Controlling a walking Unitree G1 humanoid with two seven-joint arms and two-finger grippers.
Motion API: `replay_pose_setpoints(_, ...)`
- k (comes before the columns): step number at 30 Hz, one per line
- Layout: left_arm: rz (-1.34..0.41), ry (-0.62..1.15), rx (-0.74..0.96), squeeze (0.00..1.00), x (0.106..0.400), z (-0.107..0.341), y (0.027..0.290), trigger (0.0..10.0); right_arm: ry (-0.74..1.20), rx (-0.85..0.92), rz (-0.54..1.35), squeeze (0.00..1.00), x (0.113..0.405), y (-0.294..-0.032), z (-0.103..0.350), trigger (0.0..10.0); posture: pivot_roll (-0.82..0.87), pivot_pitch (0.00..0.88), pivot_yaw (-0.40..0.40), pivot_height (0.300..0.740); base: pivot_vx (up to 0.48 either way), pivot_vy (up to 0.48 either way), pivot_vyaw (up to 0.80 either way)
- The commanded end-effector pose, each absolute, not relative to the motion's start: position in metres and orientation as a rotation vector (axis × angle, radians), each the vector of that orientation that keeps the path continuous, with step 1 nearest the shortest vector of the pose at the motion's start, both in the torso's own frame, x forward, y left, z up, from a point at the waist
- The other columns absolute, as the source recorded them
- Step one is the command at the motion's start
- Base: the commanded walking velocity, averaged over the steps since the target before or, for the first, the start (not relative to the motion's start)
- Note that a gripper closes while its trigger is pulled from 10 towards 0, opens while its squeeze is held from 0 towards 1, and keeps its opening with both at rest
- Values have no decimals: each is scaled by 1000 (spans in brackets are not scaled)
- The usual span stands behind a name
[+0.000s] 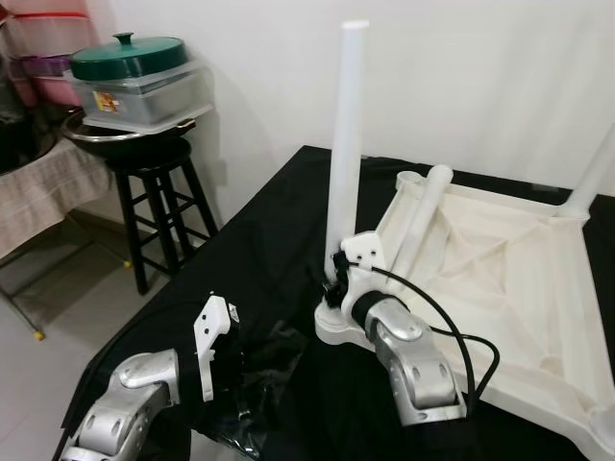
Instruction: Building children table
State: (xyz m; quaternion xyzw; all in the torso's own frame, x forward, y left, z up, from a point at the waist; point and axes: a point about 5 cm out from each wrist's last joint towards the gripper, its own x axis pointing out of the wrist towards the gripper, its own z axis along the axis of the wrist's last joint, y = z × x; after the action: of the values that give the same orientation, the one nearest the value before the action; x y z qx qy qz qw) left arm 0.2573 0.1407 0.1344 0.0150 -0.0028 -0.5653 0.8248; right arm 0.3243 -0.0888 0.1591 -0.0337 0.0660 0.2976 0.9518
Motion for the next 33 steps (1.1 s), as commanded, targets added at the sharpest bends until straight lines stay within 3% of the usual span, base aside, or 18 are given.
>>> replay_pose_setpoints(1, -1200, 10, 39, 0, 258, 132, 142, 10000, 67, -61, 790, 1000, 328, -82, 175, 10000, -59, 0, -30, 740, 0, 0, 0)
replay_pose_setpoints(2, -1200, 10, 39, 0, 258, 132, 142, 10000, 67, -61, 790, 1000, 328, -82, 175, 10000, -59, 0, -30, 740, 0, 0, 0)
replay_pose_setpoints(3, -1200, 7, 38, 0, 258, 132, 141, 10000, 27, -108, 951, 0, 331, -91, 184, 10000, -40, 0, -39, 740, 0, 0, 0)
replay_pose_setpoints(8, -1201, 6, 39, 0, 257, 131, 139, 10000, 49, -209, 1157, 0, 340, -119, 191, 10000, -22, 0, -48, 740, 0, 0, 0)
replay_pose_setpoints(18, -1204, 6, 38, 0, 254, 129, 136, 10000, 97, -153, 1234, 0, 363, -132, 205, 10000, -7, 0, -56, 740, 0, 0, 0)
replay_pose_setpoints(19, -1205, 7, 37, 0, 253, 129, 136, 10000, 103, -134, 1259, 0, 363, -131, 205, 6549, -2, 0, -58, 740, 0, 0, 0)
replay_pose_setpoints(20, -1205, 7, 37, 0, 253, 129, 136, 10000, 103, -134, 1259, 0, 363, -131, 205, 6549, -2, 0, -58, 740, 0, 0, 0)
replay_pose_setpoints(21, -1206, 7, 36, 0, 253, 129, 136, 10000, 105, -122, 1290, 0, 363, -132, 205, 0, -2, 0, -58, 740, 0, 0, 0)
replay_pose_setpoints(33, -1210, 10, 33, 0, 250, 128, 136, 10000, 103, -105, 1358, 0, 361, -137, 192, 0, -11, 0, -56, 740, 0, 0, 0)
